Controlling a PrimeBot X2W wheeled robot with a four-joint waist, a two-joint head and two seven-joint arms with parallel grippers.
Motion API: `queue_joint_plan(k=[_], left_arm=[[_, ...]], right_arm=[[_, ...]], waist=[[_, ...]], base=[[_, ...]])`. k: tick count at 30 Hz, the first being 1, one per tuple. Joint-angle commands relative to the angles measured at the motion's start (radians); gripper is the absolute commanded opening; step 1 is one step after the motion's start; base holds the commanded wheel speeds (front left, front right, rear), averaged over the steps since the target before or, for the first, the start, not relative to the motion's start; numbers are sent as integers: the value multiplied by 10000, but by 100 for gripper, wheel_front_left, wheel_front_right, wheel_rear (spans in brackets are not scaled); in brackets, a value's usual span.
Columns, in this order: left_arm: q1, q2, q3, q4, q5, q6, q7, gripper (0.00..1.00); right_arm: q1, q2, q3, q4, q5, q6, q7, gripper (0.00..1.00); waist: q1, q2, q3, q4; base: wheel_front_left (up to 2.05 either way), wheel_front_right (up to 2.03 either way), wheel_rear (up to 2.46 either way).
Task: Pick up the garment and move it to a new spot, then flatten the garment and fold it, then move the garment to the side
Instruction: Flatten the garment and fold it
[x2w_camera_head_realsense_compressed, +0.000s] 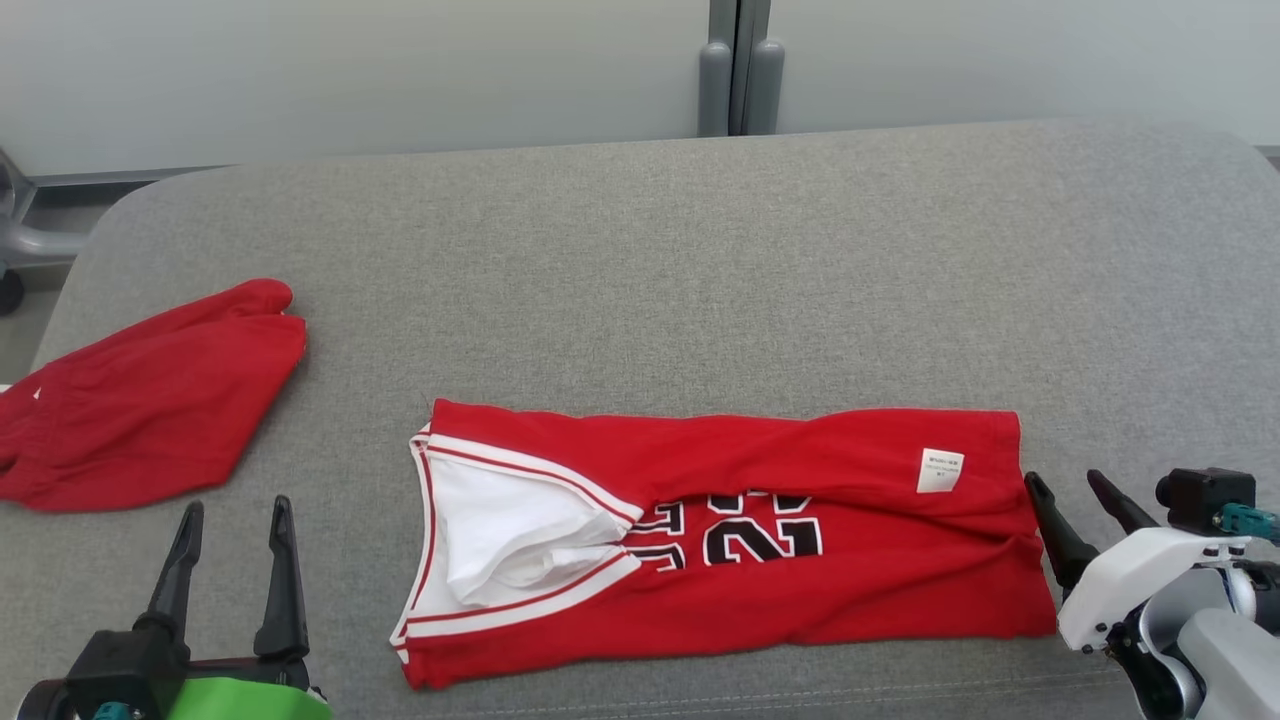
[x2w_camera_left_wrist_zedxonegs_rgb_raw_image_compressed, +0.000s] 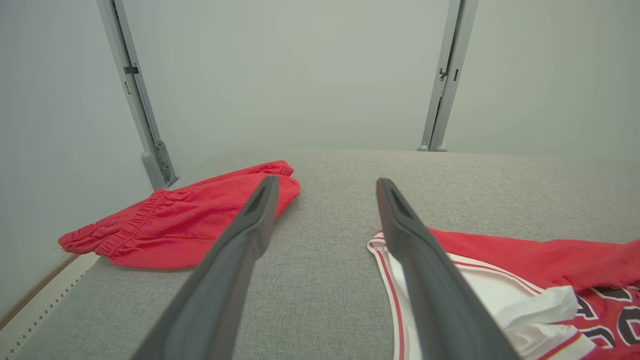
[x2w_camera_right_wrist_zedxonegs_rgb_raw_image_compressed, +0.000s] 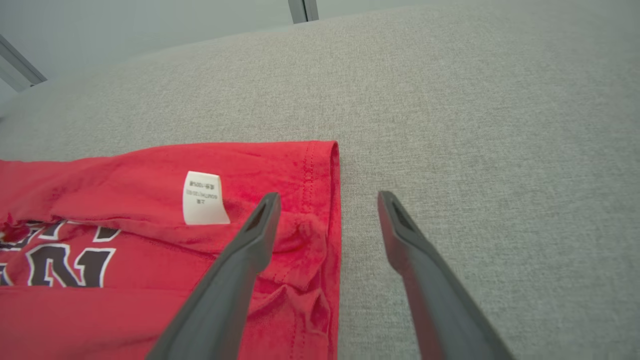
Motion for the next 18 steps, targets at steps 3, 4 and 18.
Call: queue_joint_plan(k=[3, 4, 18], left_arm=[[186, -38, 34, 110, 159, -31, -29, 100], [210, -50, 30, 193, 196, -36, -28, 100], [-8, -191, 357, 458, 605, 55, -29, 100]], right_arm=[[-152, 141, 154, 329, 12, -4, -19, 100], [-186, 173, 233, 470, 39, -4, -18, 100], [-1128, 771, 923, 2274, 327, -4, 258, 100]], waist=[[0, -1, -129, 43], [0, -1, -158, 53], [0, -1, -258, 143]], base=[[0, 0, 0], [0, 0, 0], [0, 0, 0]])
